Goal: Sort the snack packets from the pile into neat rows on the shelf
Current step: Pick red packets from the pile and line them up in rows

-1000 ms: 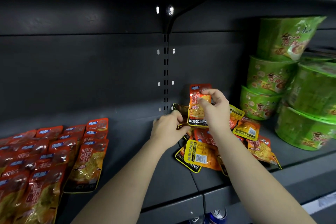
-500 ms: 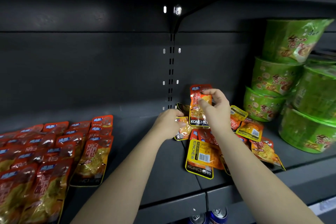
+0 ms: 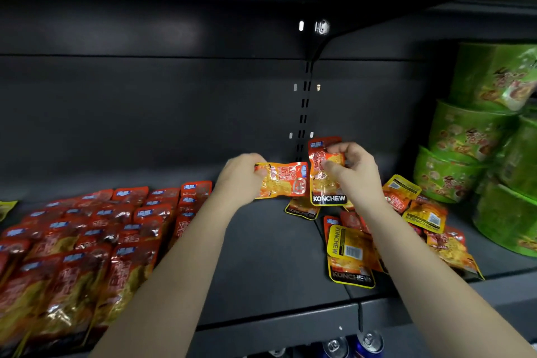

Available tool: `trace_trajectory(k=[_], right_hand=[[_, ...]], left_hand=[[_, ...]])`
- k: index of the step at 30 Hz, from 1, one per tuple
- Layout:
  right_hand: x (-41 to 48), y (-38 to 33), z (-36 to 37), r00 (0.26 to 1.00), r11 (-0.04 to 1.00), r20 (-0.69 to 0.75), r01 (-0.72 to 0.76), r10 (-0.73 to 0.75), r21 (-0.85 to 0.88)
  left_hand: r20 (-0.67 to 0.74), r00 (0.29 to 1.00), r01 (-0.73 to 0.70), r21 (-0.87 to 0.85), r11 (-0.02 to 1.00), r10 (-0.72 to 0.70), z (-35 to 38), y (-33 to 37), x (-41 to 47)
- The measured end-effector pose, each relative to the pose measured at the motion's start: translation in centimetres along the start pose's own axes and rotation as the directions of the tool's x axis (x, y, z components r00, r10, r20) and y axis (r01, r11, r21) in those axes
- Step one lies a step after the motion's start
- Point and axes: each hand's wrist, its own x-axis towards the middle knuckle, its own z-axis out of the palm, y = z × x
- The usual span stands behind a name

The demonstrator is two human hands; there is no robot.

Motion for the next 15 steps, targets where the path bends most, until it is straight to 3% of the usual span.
trace_trajectory(k=[9,15], right_hand=[[-3.1,-2.9,5.8,0.986,0.996,0.167,-0.041,0.028,0.073],[-5.7,-4.8,10.5,0.929,0.977,0.367,-0.112,0.039,0.181]], left_hand=[[-0.159,0.987,0.033,-0.001,0.999,-0.033,-5.6,-5.2,-1.8],[-0.195,0.978,0.085,0.044,0.995,-0.075,-8.5,-8.4,-3.4]])
